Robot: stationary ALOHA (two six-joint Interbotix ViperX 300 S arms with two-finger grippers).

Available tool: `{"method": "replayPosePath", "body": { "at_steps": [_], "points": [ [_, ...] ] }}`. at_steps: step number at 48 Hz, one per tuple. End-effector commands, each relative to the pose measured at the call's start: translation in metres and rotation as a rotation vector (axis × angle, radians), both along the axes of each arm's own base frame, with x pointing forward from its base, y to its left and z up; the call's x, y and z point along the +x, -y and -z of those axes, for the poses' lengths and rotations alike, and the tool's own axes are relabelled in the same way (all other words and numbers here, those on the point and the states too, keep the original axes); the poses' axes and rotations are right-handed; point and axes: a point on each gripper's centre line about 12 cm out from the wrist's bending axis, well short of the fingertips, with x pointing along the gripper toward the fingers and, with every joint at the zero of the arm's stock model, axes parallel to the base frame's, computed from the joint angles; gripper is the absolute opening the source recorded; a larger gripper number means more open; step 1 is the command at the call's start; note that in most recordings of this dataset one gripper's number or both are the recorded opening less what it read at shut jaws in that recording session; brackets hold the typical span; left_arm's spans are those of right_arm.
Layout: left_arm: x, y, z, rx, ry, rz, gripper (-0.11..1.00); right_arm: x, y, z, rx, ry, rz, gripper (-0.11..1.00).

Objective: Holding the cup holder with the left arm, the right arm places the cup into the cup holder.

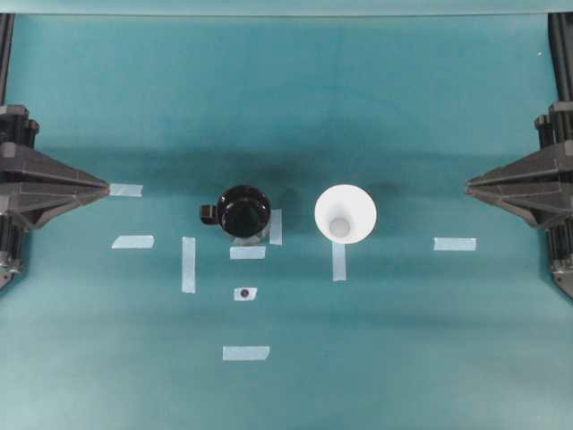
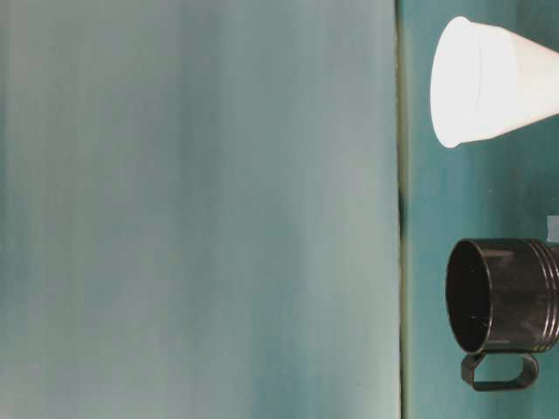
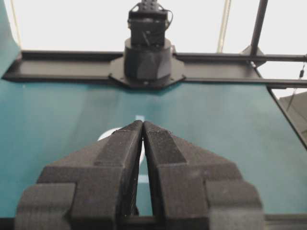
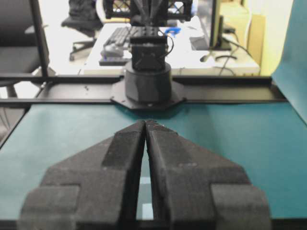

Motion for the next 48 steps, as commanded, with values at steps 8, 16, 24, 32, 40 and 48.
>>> {"method": "replayPosePath", "body": {
  "at_steps": [8,16,24,32,40,48],
  "points": [
    [0.008,0.0,-0.011,-0.049,0.017,0.004,0.03,0.003,0.003,-0.006,0.15,0.05,0.01,0.08],
    [0.014,0.0,-0.01,-0.052,-0.003,0.003,0.03,0.002,0.004,0.001,0.27,0.051,0.002,0.03],
    [0.024,0.0,-0.009,-0.054,-0.031,0.003,0.03,0.004,0.004,0.006,0.294,-0.005,0.008,0.02],
    [0.037,-0.001,-0.001,-0.054,-0.132,-0.001,0.03,0.014,0.006,0.007,0.303,-0.135,0.03,0.02],
    [0.052,-0.002,0.007,-0.062,-0.271,-0.011,0.03,0.028,0.011,0.01,0.311,-0.296,0.069,0.02],
    [0.064,-0.006,0.011,-0.043,-0.368,-0.025,0.03,0.039,0.015,0.018,0.316,-0.422,0.099,0.02]
  ]
}}
